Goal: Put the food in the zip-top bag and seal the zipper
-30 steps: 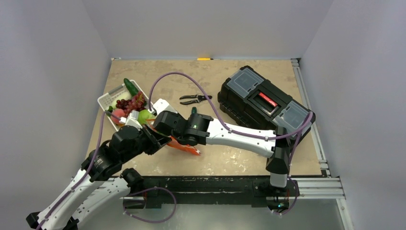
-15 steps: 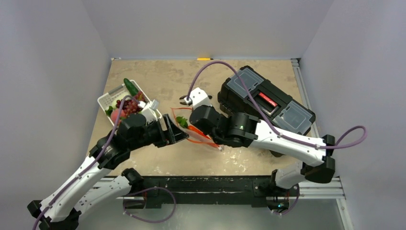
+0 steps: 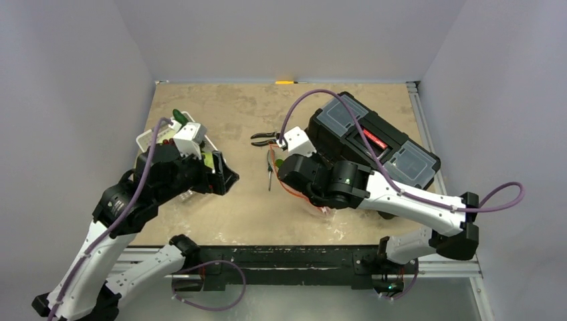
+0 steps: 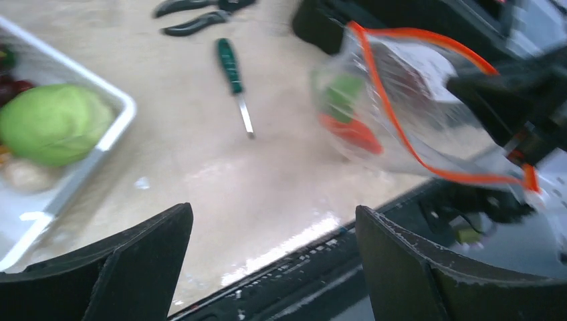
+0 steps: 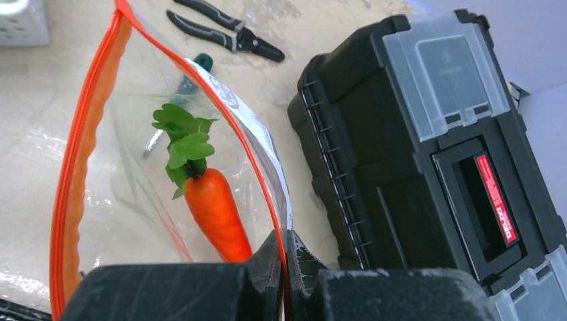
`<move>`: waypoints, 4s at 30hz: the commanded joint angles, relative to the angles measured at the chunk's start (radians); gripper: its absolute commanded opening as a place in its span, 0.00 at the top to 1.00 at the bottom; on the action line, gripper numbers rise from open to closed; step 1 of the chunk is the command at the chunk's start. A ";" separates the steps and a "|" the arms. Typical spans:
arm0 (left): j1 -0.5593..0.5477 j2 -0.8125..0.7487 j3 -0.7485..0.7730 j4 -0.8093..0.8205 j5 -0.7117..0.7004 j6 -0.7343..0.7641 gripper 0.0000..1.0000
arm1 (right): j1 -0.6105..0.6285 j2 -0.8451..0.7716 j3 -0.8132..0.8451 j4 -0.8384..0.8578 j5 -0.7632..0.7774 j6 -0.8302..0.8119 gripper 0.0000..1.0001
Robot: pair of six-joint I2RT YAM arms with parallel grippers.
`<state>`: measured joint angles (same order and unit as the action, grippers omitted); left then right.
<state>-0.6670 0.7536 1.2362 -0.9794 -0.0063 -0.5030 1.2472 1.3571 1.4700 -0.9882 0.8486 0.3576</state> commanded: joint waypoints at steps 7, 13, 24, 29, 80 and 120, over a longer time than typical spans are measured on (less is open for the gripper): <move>0.625 0.289 -0.025 0.098 0.175 0.086 0.13 | -0.002 0.142 -0.053 0.183 -0.117 0.094 1.00; 0.649 0.547 0.054 0.127 0.014 0.015 0.14 | -0.002 0.161 -0.040 0.207 -0.159 0.105 1.00; 0.629 0.616 -0.097 0.219 -0.185 0.027 0.09 | 0.000 0.108 -0.067 0.246 -0.158 0.083 1.00; 0.626 0.728 -0.056 0.185 -0.182 0.040 0.08 | -0.001 0.127 -0.062 0.257 -0.156 0.084 1.00; 0.630 0.061 -0.303 0.685 0.527 0.244 1.00 | -0.011 0.126 -0.080 0.308 -0.197 0.087 1.00; 0.209 0.329 -0.112 0.289 0.624 0.535 1.00 | -0.206 -0.095 -0.270 0.559 -0.475 0.069 1.00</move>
<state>-0.4408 1.1160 1.0702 -0.6365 0.7185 -0.0540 1.0359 1.2713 1.1721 -0.4946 0.3569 0.4480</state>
